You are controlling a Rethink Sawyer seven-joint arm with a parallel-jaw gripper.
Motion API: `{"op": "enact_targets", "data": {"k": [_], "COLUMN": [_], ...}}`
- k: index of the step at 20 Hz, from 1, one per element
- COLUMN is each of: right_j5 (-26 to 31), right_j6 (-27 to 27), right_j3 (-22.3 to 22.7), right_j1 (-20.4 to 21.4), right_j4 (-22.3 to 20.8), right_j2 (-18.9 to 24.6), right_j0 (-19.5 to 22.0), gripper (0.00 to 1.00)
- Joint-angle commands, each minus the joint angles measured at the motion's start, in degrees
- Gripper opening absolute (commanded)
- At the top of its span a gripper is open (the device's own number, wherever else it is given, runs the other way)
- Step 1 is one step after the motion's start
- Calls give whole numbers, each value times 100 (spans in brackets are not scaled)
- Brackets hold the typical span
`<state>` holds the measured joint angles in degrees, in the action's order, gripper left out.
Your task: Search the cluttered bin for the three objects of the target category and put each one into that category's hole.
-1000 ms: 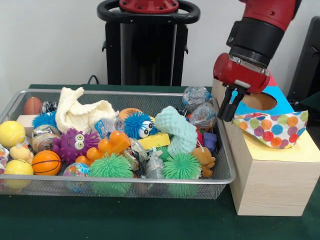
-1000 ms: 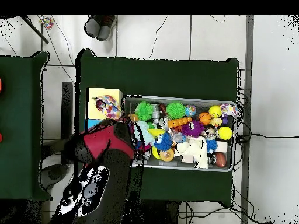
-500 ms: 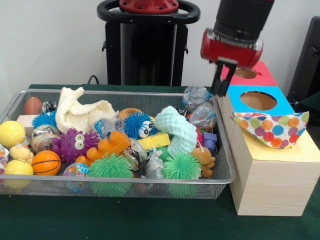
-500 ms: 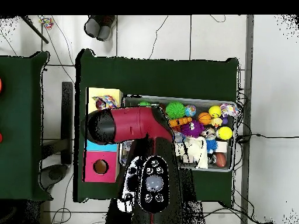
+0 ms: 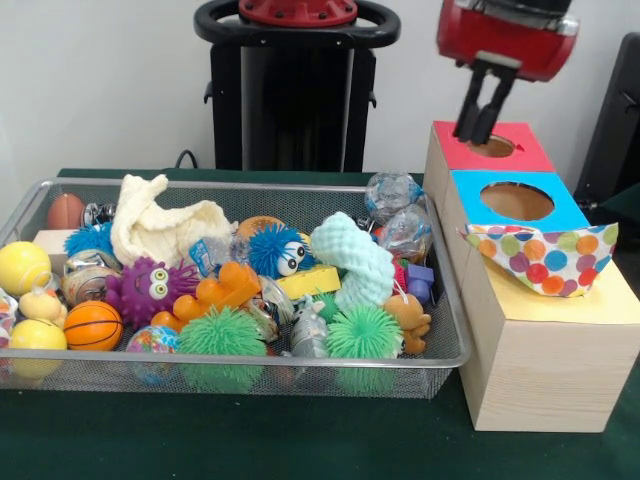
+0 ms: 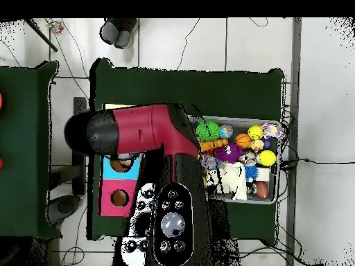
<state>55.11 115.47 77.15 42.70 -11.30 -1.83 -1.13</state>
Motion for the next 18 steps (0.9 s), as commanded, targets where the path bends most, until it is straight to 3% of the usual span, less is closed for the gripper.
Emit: {"op": "enact_targets", "data": {"k": [1,5,9,18], "right_j5": [527,149,-43,-511], "right_j6": [-192,89,26,70], "right_j3": [-556,-431,-297,-156], "right_j1": [-301,-490,-614,-754], "right_j4": [-325,-227,-57,-185], "right_j2": [417,446,616,578], "right_j0": [-229,-355,-320,-300], "gripper": [0,0,0,0]}}
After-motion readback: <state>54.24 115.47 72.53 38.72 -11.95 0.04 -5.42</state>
